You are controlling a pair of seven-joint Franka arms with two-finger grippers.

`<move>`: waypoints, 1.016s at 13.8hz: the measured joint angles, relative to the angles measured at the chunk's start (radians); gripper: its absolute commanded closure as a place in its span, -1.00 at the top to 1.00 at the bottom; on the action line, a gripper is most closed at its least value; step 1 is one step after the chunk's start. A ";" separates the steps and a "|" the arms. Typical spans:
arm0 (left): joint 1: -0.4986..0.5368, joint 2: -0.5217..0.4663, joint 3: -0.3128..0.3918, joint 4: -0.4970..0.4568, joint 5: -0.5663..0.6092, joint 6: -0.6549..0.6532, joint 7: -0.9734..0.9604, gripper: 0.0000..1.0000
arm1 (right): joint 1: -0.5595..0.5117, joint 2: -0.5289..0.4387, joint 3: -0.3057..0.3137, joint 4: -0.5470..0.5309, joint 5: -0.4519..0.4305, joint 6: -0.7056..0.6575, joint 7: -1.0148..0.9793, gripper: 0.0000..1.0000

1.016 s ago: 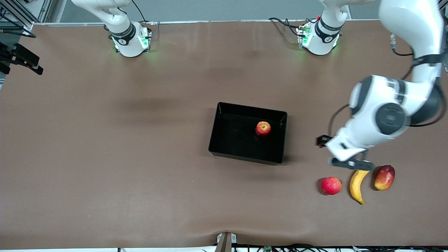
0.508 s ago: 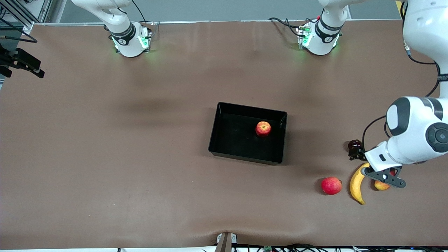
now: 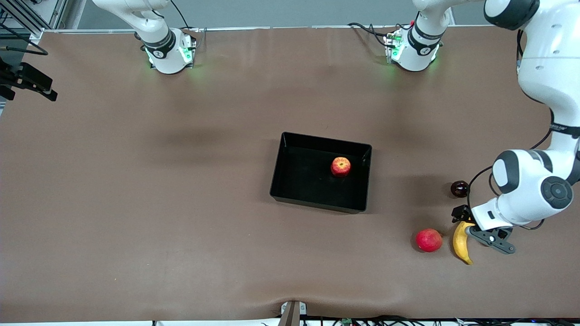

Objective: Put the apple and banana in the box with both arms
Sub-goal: 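Move the left gripper to the yellow banana and grasp it, then lift the banana with the left gripper and carry it over the box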

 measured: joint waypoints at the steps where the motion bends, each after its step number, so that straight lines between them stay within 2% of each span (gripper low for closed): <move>1: 0.000 0.015 0.000 0.000 0.003 0.015 0.003 0.23 | 0.000 0.000 0.000 0.000 0.000 0.000 0.000 1.00; 2: 0.000 0.025 0.000 0.000 0.012 0.022 0.005 0.13 | 0.000 0.000 0.000 0.000 0.000 0.000 0.000 1.00; 5: 0.000 0.039 0.001 0.000 0.077 0.041 0.005 0.13 | 0.000 0.001 0.000 0.000 0.000 0.000 0.000 1.00; 6: 0.000 0.042 0.003 0.000 0.085 0.047 0.005 -0.06 | 0.000 0.001 0.000 0.000 0.000 0.000 0.000 1.00; 8: 0.001 0.049 0.007 0.000 0.089 0.057 0.005 -0.75 | 0.000 0.001 0.000 0.000 0.000 0.000 0.000 1.00; 9: 0.001 0.051 0.009 -0.001 0.089 0.062 0.005 -1.00 | 0.000 0.001 0.000 0.000 0.000 -0.001 0.000 1.00; 14: 0.014 0.028 0.008 0.013 0.090 0.058 0.018 -1.00 | 0.000 0.002 0.000 0.000 0.000 -0.002 0.000 1.00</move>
